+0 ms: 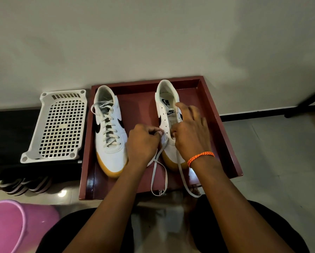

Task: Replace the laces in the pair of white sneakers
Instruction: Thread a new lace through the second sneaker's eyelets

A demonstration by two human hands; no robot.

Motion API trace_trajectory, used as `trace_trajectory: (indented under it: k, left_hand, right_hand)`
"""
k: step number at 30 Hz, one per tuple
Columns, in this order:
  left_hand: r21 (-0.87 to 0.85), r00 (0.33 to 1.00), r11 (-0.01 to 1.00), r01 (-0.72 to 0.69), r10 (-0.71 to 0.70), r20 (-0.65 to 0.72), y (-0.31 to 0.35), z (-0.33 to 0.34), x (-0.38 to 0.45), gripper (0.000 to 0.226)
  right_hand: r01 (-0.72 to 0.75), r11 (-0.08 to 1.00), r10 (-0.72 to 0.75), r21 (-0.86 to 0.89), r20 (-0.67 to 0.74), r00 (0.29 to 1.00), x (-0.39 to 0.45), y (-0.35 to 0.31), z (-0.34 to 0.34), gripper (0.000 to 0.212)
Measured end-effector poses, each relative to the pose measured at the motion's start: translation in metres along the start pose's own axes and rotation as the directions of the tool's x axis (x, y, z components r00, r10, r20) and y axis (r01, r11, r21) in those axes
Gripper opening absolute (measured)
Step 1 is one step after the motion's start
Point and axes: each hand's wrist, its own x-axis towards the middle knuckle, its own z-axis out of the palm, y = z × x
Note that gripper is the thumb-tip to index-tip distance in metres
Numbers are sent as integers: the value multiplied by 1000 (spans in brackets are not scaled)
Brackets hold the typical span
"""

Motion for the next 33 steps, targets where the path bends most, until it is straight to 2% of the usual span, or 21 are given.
trace_trajectory:
  k: [3,6,9,14,18,21,30,32,33]
  left_hand:
    - [-12,1000,1000,12,-12,5,2,-1,0,16]
    - [-16,1000,1000,20,-20,11,2,-3,1,16]
    - [16,1000,1000,12,-12,-7,3,-5,1,16]
    - [105,999,994,-25,29,-40,7,-6,-3,9]
    - [208,992,976,-66,86,-88,12,-4,-7,2]
    - [230,993,971,-68,88,-79,12,-4,-7,3]
    - [226,995,970,-91,98,-21,10,0,-4,8]
    - [159,998,986,-55,56,-2,7,1,-3,12]
    - [62,1000,998,-16,15,11,6,0,-1,14]
  right_hand:
    - [-107,975,106,195,14,994,1,4,8,18]
    - [-210,880,218,426,30,975,3,8,20,19]
    - [-260,811,253,524,86,963,2,3,28,16]
    - [-268,839,238,475,122,963,0,-7,30,11]
    - [-170,919,118,356,162,980,1,-1,21,5]
    - [-104,953,57,284,169,984,5,10,14,10]
    - [-92,939,54,331,123,991,5,12,21,4]
    - [-87,939,47,334,125,991,4,14,21,5]
    - [-86,940,46,330,128,991,4,14,20,5]
